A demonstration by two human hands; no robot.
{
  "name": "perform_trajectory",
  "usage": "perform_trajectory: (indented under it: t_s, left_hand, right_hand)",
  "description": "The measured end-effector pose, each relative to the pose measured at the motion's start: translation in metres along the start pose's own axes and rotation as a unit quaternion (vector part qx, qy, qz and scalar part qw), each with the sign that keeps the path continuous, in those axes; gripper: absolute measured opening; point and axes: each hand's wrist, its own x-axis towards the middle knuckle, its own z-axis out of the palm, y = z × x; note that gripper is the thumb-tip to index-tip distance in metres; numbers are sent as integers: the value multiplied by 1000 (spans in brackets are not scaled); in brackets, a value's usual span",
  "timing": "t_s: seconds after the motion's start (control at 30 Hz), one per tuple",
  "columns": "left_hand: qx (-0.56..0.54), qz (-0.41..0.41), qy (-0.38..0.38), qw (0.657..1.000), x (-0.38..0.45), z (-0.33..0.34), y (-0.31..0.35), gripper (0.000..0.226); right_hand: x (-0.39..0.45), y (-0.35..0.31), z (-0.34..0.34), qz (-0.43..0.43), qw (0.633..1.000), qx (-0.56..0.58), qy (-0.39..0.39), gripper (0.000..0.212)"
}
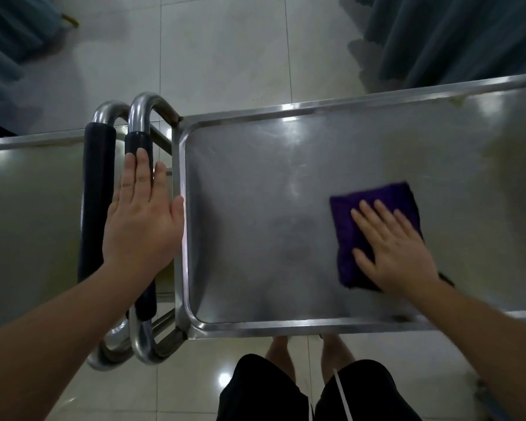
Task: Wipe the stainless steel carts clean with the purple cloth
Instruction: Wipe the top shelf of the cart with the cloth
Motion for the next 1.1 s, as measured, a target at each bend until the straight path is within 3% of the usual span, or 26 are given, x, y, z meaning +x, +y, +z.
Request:
perform_trajectory:
  t_s: [0.23,0.37,0.53,0.83,0.97,1.1]
  left_hand:
    - [8,5,28,1000,1,8,-5,67]
    - [0,1,28,1000,1,8,-3,66]
    - [-17,-9,9,1000,2,3,0,70]
    - [-30,0,-8,1000,3,-2,1,72]
    - [-41,2,9,999,2,1,1,71]
    - [-45,2,18,999,2,4,-1,71]
  right_hand:
    - [168,49,-61,40,999,21,25,77]
    - [198,55,-71,61,997,29,47,76]
    - [144,40,-57,64,996,42,42,74]
    - [-94,-6,30,78,996,12,-29,76]
    - [-110,-47,42,118,992,8,-35,77]
    - [-75,-151,52,116,992,39,-7,82]
